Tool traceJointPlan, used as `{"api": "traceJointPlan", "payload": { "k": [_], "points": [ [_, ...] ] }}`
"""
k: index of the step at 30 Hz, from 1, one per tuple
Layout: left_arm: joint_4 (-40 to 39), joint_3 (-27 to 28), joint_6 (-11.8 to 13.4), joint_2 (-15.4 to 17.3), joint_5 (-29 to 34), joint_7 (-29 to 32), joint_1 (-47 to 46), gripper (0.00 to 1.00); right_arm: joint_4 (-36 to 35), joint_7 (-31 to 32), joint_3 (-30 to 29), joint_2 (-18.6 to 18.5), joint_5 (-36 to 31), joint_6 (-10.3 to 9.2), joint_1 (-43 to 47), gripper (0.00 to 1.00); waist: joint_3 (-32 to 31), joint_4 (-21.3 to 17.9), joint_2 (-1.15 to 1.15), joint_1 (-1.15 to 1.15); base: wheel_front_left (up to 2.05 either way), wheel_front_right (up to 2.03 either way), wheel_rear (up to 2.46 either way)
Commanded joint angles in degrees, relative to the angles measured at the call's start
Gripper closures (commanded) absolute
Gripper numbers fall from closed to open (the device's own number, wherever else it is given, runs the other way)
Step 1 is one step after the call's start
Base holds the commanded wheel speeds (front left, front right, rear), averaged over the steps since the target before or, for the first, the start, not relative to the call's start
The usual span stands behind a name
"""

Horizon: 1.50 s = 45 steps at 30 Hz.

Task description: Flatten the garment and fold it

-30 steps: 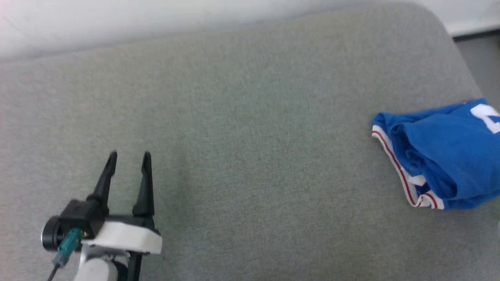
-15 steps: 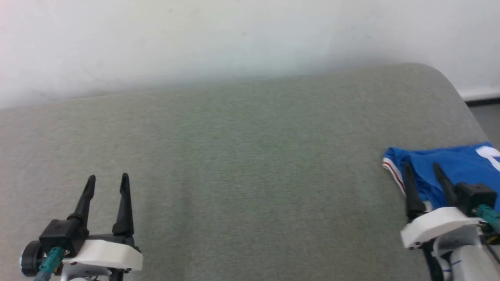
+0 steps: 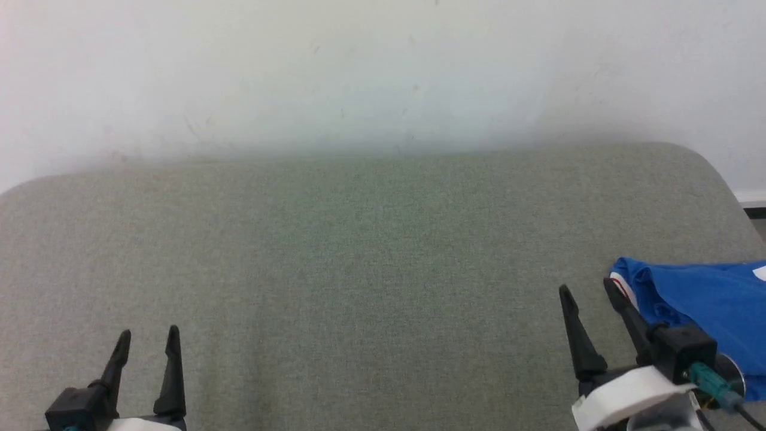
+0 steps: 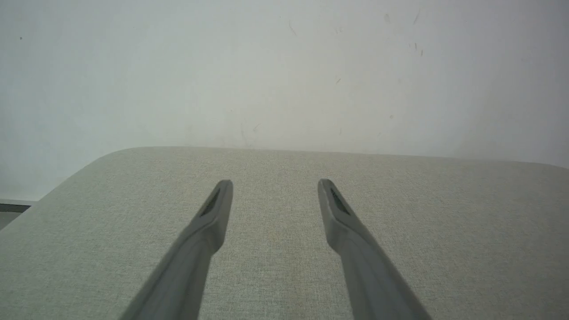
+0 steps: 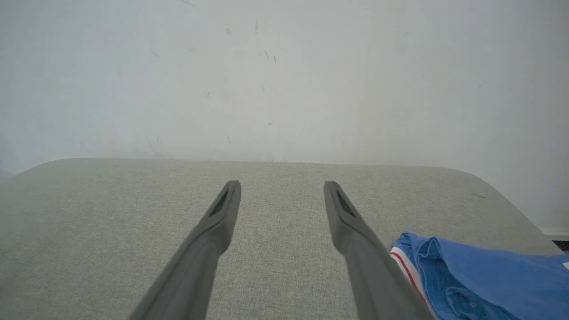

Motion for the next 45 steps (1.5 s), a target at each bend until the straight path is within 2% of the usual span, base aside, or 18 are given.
{"api": "traceJointPlan", "payload": {
  "k": [1, 18, 19, 45],
  "points": [
    [0.4, -0.1, -0.4, -0.4, -0.1, -0.3, 0.9, 0.00, -0.7, 0.4, 0.0, 0.1, -0.1, -0.05, 1.7, 0.00, -1.0, -0.4, 0.00, 0.01, 0.00, 0.00, 0.00],
    [3.4, -1.1, -1.7, -1.4, 1.2, -0.3, 1.5, 0.00, -5.6, 2.5, -1.6, 0.3, -1.8, -0.05, 8.0, 0.00, -2.5, -1.0, 0.00, 0.01, 0.00, 0.00, 0.00],
    [3.3, -1.1, -1.4, -1.3, 0.8, 0.0, 1.5, 1.00, -5.3, 2.6, -1.7, 0.1, -1.8, 0.00, 7.6, 1.00, -2.5, -1.0, 0.00, 0.01, 0.00, 0.00, 0.00],
    [1.9, -1.1, -1.2, -3.3, 3.8, 2.6, -0.2, 1.00, -5.0, 3.6, -1.8, 0.1, -2.8, -0.01, 6.0, 1.00, -1.9, -0.6, 0.00, 0.01, 0.00, 0.00, 0.00]
  ]
}}
